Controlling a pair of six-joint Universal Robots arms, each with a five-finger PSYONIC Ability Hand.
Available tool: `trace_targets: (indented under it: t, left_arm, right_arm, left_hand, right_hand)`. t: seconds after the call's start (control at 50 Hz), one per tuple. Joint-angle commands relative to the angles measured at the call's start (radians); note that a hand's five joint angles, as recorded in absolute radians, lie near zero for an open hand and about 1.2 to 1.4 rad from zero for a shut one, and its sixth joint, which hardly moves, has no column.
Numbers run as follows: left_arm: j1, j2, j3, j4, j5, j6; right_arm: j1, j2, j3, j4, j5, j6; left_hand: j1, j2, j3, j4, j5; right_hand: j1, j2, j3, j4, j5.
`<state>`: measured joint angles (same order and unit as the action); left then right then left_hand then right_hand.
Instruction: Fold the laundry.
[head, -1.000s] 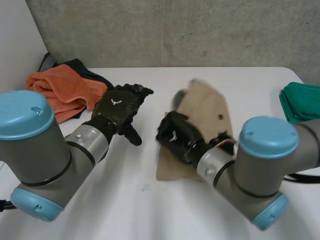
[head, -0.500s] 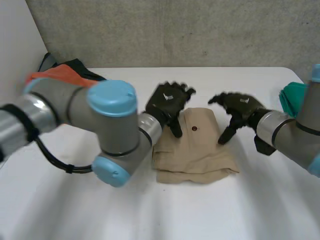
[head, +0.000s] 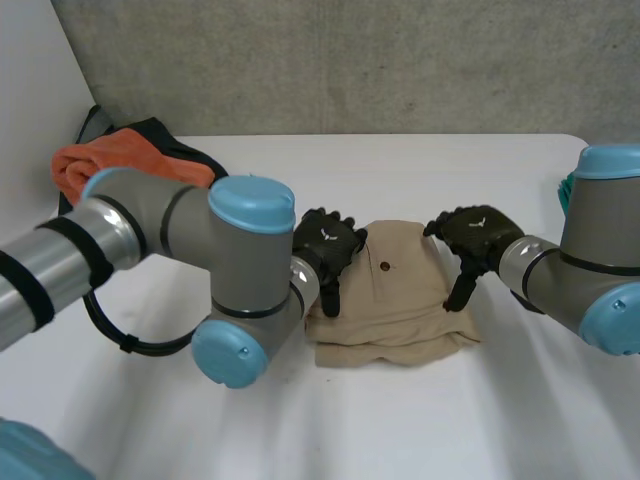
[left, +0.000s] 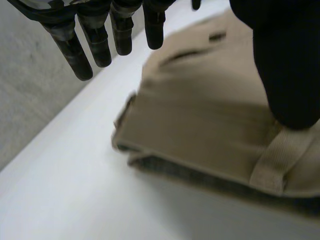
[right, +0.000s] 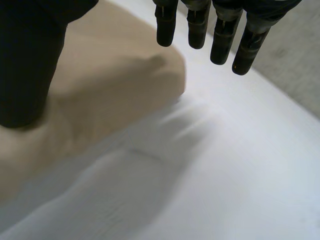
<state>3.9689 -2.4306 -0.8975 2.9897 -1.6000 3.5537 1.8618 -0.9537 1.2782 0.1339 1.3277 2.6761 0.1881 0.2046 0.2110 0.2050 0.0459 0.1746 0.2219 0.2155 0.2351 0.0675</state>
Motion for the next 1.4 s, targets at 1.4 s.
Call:
trace_targets:
  t: [1.4]
  left_arm:
    - [0.084, 0.556, -0.330, -0.069, 0.494, -0.265]
  right_arm:
    - [0.171, -0.085, 0.546, -0.718, 0.016, 0.005]
  left_hand:
    - [0.008, -0.009, -0.015, -0.009, -0.025]
  right_hand:
    - [0.000, -0.047, -0.041, -0.061, -0.068]
